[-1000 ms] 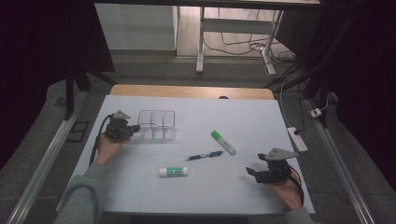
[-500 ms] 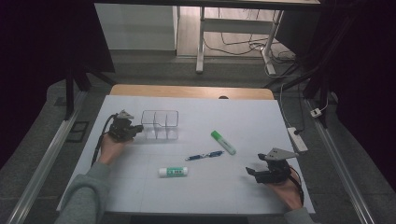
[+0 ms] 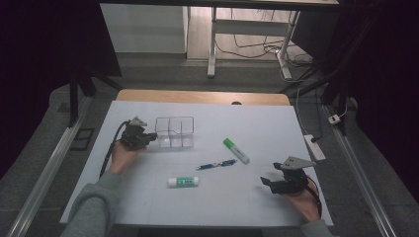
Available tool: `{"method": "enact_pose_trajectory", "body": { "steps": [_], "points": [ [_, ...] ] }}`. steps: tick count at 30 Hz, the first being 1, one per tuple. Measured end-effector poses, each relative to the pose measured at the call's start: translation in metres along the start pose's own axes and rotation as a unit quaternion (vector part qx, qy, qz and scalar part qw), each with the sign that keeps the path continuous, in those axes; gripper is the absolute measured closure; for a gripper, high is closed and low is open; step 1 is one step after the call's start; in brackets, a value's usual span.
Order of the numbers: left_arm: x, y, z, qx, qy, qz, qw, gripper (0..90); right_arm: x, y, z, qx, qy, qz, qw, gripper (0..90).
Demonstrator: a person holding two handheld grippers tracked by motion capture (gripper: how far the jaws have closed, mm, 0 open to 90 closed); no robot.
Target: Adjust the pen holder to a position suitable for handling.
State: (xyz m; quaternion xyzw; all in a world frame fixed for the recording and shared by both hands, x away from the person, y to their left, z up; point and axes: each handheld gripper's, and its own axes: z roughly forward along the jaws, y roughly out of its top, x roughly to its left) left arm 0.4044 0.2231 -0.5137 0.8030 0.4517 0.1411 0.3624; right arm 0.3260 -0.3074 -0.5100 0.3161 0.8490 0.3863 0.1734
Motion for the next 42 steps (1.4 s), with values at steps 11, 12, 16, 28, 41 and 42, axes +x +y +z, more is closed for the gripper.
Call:
{"method": "enact_pose_trajectory", "body": {
  "steps": [11, 12, 16, 28, 41, 42],
  "points": [
    [-0.009, 0.006, 0.007, 0.001, -0.008, 0.008, 0.9999, 88.8, 0.0, 0.0, 0.0, -0.001, 0.0, -0.001, 1.0, 21.4],
    [-0.01, 0.007, 0.008, 0.001, -0.009, 0.009, 0.9999, 88.8, 0.0, 0.0, 0.0, 0.0, 0.0, -0.002, 1.0, 21.5],
    [-0.012, 0.01, 0.011, 0.002, -0.011, 0.012, 0.9999, 88.8, 0.0, 0.0, -0.001, 0.0, 0.0, -0.001, 1.0, 21.5],
    [-0.019, 0.017, 0.021, 0.007, -0.018, 0.022, 0.9996, 88.8, 0.0, 0.0, -0.001, 0.002, -0.001, -0.002, 1.0, 21.5],
    [-0.031, 0.028, 0.031, 0.01, -0.032, 0.036, 0.9988, 88.8, 0.0, 0.0, -0.001, -0.002, 0.0, 0.001, 1.0, 21.5],
    [-0.032, 0.029, 0.032, 0.01, -0.033, 0.038, 0.9987, 88.8, 0.0, 0.0, -0.001, -0.002, 0.0, 0.001, 1.0, 21.5]
  ]
}}
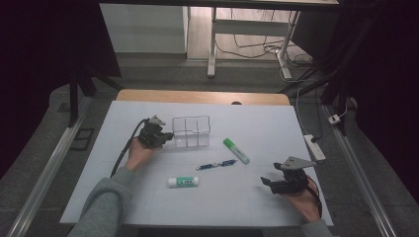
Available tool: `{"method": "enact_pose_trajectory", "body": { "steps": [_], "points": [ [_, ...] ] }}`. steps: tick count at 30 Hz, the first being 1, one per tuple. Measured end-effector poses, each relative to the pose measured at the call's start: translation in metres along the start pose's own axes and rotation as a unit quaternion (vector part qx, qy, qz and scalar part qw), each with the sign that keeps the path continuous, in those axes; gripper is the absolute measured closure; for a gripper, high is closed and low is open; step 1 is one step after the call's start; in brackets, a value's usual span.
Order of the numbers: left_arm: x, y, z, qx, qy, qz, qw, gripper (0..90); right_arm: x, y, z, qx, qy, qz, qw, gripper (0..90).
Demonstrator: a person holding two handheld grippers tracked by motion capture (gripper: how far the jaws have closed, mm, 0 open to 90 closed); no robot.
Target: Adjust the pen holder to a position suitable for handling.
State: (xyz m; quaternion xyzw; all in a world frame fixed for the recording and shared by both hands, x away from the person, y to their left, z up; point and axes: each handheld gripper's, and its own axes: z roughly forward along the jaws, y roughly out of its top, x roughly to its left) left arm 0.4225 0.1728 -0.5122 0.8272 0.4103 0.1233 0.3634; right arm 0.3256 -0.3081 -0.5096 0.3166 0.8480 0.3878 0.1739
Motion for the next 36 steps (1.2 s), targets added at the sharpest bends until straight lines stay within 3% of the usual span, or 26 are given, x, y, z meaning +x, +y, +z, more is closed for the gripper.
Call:
{"method": "enact_pose_trajectory", "body": {
  "steps": [23, 36],
  "points": [
    [-0.007, 0.022, 0.026, -0.007, -0.015, -0.003, 0.9999, 88.3, 0.0, -0.001, 0.0, 0.004, -0.001, 0.0, 1.0, 21.5],
    [-0.005, 0.025, 0.027, -0.015, -0.024, -0.009, 0.9996, 87.9, 0.0, -0.001, -0.001, 0.002, -0.003, 0.0, 1.0, 21.5]
  ]
}}
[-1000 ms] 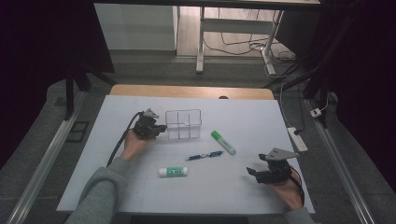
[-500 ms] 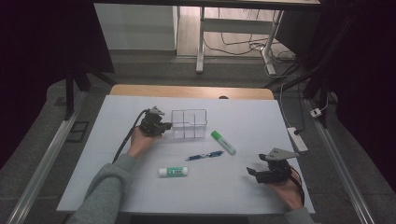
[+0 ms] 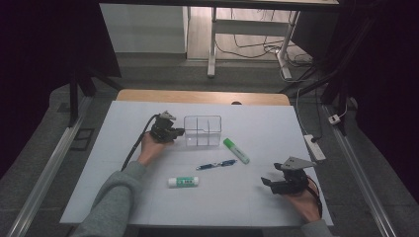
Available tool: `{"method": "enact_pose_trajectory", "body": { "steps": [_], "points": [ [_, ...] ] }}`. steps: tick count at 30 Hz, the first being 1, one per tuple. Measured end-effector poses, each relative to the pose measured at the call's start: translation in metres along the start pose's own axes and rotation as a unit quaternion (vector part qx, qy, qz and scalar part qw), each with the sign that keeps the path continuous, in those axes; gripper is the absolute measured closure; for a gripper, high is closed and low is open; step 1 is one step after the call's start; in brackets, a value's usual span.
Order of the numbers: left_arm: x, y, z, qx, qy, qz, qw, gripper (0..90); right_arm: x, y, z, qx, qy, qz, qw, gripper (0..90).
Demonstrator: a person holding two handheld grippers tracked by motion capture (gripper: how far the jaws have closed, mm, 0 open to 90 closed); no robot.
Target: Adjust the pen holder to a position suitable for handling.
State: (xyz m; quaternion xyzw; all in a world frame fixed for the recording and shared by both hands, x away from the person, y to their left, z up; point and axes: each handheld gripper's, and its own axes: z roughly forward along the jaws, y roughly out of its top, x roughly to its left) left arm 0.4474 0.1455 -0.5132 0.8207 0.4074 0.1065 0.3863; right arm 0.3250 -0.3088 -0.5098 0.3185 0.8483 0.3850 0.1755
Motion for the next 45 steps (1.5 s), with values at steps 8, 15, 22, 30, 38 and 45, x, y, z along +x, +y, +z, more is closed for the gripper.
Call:
{"method": "enact_pose_trajectory", "body": {
  "steps": [8, 15, 22, 30, 38, 45],
  "points": [
    [0.0, 0.001, -0.002, -0.005, 0.0, 0.004, 1.0, 88.6, -0.001, 0.0, -0.001, -0.001, -0.002, 0.001, 1.0, 21.5],
    [-0.003, -0.01, -0.025, -0.016, 0.001, 0.009, 0.9998, 88.8, -0.001, 0.0, -0.002, -0.006, -0.002, 0.002, 1.0, 21.6],
    [-0.011, -0.025, -0.052, -0.026, 0.009, 0.018, 0.9995, 88.7, 0.0, 0.001, -0.001, -0.007, -0.002, -0.002, 1.0, 21.7],
    [-0.032, -0.048, -0.083, -0.044, 0.015, 0.056, 0.9973, 74.4, -0.001, 0.001, -0.001, -0.006, 0.0, -0.005, 1.0, 21.8],
    [-0.047, -0.073, -0.107, -0.046, 0.01, 0.061, 0.997, 50.5, 0.0, 0.002, -0.001, -0.005, 0.002, -0.007, 1.0, 21.8],
    [-0.048, -0.102, -0.124, -0.037, 0.024, 0.036, 0.9984, 42.5, 0.0, 0.002, -0.001, -0.008, 0.003, -0.01, 0.9999, 21.8]
  ]
}}
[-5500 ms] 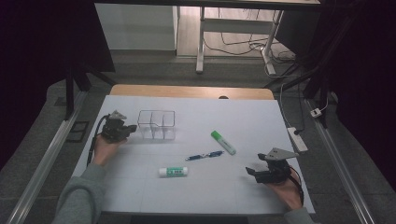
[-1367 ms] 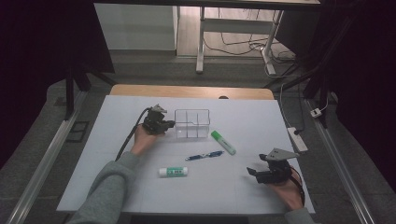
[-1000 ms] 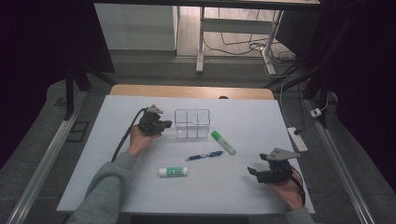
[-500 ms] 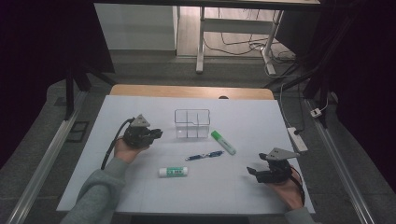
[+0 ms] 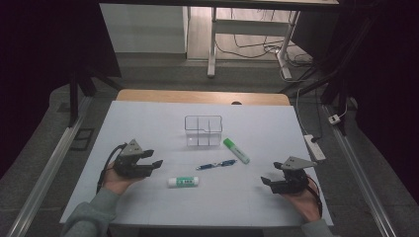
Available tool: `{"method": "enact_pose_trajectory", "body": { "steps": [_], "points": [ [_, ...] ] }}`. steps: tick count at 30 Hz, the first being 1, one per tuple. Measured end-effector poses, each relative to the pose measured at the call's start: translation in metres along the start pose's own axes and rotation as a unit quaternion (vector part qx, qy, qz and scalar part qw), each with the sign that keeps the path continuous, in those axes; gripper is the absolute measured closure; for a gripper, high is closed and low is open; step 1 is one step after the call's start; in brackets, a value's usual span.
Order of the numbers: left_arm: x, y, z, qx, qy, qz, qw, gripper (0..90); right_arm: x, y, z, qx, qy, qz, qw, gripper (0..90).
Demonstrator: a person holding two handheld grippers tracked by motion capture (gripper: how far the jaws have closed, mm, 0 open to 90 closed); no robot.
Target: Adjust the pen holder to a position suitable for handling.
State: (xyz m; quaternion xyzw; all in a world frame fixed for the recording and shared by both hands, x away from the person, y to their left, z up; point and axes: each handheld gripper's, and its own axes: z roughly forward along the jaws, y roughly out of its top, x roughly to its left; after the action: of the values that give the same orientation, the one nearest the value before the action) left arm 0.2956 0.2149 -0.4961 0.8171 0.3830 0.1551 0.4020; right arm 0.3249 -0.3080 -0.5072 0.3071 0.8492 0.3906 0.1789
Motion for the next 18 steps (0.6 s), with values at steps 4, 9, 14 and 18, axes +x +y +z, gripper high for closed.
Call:
{"method": "enact_pose_trajectory", "body": {
  "steps": [4, 9, 14, 18],
  "points": [
    [0.001, -0.015, -0.011, 0.001, 0.005, -0.012, 0.9999, 40.7, 0.001, 0.0, 0.001, -0.001, 0.001, -0.002, 1.0, 21.8],
    [0.001, -0.027, -0.021, 0.0, 0.01, -0.016, 0.9998, 39.3, 0.001, 0.0, 0.001, 0.001, 0.001, -0.003, 1.0, 21.8],
    [0.003, -0.032, -0.023, 0.002, 0.012, -0.018, 0.9998, 38.8, 0.002, 0.001, 0.001, -0.001, 0.002, -0.005, 1.0, 21.8],
    [0.003, -0.032, -0.021, 0.005, 0.011, -0.013, 0.9998, 38.4, 0.003, 0.001, 0.001, 0.0, 0.005, -0.005, 1.0, 21.8]
  ]
}}
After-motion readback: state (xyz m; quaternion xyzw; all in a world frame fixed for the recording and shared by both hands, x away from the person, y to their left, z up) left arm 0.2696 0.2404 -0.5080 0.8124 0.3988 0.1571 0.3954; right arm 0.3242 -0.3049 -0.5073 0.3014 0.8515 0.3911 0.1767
